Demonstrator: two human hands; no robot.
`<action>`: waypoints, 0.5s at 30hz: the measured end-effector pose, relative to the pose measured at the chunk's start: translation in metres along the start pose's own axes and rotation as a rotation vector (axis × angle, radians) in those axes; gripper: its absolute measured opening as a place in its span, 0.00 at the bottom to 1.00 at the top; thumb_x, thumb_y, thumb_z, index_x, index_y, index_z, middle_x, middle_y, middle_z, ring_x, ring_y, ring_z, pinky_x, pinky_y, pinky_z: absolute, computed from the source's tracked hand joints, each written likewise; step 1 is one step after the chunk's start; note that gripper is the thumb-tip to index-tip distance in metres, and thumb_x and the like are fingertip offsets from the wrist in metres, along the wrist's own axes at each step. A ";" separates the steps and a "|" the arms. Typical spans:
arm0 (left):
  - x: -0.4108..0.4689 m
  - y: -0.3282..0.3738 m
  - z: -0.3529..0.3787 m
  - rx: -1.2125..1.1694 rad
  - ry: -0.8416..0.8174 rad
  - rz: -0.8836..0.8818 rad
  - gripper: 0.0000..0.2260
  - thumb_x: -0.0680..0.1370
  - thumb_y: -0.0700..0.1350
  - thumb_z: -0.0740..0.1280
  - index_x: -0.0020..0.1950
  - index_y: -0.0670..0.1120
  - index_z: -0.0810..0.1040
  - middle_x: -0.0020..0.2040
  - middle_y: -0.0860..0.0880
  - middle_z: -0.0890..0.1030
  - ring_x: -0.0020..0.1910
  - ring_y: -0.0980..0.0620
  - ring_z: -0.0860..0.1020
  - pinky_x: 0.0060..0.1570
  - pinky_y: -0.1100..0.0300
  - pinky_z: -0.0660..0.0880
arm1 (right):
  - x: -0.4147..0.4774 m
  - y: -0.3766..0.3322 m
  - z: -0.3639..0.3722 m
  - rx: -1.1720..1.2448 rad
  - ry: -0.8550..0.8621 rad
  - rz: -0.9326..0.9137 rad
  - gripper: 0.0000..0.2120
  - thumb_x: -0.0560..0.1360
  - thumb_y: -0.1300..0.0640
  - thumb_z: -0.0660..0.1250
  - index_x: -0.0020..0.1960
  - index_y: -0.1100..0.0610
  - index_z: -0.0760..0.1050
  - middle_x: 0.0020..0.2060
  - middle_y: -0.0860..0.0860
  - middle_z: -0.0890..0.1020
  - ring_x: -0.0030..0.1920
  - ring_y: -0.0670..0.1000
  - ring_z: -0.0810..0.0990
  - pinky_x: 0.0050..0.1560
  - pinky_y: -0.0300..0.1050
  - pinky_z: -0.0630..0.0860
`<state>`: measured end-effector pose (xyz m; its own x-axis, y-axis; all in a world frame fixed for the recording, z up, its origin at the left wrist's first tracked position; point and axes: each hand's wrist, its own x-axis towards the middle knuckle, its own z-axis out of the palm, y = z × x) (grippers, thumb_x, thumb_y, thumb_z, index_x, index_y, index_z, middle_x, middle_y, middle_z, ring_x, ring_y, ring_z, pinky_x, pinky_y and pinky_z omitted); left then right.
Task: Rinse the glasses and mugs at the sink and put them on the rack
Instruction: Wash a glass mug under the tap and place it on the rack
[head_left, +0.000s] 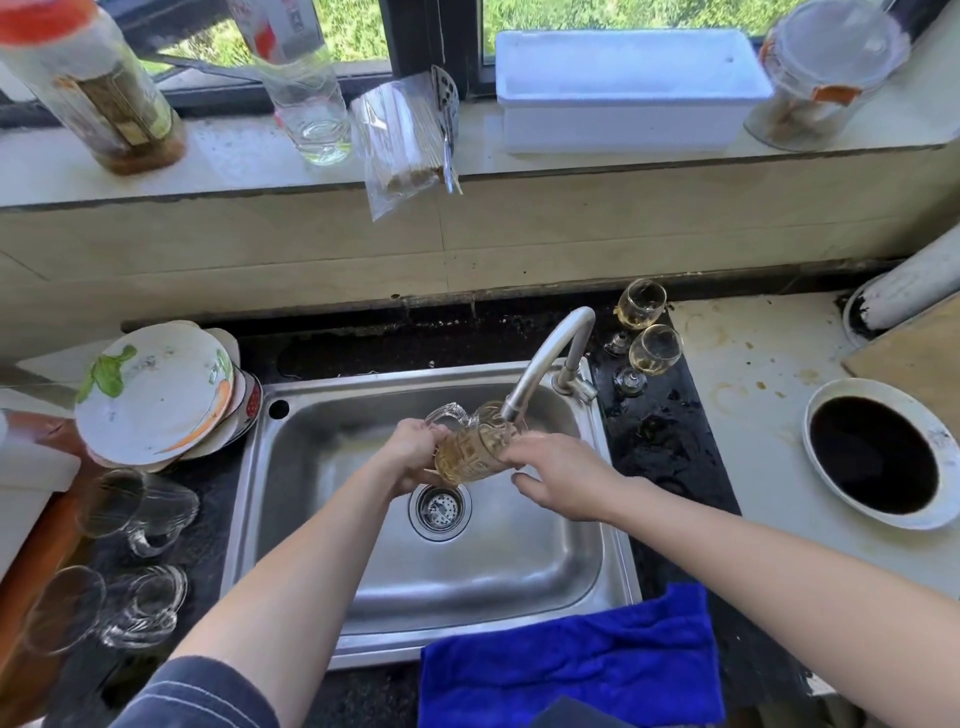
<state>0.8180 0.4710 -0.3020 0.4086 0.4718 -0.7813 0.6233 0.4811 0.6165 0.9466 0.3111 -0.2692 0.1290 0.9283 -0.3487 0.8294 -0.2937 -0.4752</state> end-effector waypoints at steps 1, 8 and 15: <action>-0.001 -0.001 0.003 -0.014 0.005 0.006 0.11 0.82 0.40 0.57 0.45 0.39 0.76 0.38 0.41 0.80 0.34 0.43 0.80 0.34 0.46 0.81 | 0.002 0.001 -0.001 -0.004 0.004 0.033 0.11 0.77 0.51 0.62 0.58 0.51 0.76 0.55 0.50 0.79 0.58 0.54 0.76 0.55 0.52 0.74; -0.006 -0.002 0.009 -0.137 -0.177 0.071 0.09 0.80 0.34 0.59 0.49 0.42 0.78 0.43 0.43 0.81 0.41 0.45 0.79 0.45 0.51 0.77 | 0.015 -0.011 -0.003 0.026 0.006 0.069 0.13 0.78 0.47 0.63 0.61 0.43 0.77 0.58 0.48 0.82 0.58 0.54 0.78 0.55 0.47 0.74; -0.010 0.006 -0.008 -0.206 -0.390 -0.085 0.21 0.70 0.43 0.65 0.63 0.41 0.74 0.56 0.38 0.77 0.54 0.36 0.78 0.53 0.46 0.78 | 0.008 -0.002 -0.020 -0.445 0.006 -0.115 0.10 0.75 0.59 0.64 0.54 0.52 0.80 0.49 0.52 0.82 0.53 0.57 0.78 0.46 0.50 0.72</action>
<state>0.8122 0.4749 -0.2896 0.6072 0.1291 -0.7840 0.5361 0.6618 0.5241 0.9574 0.3238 -0.2548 0.0244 0.9508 -0.3089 0.9912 -0.0633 -0.1165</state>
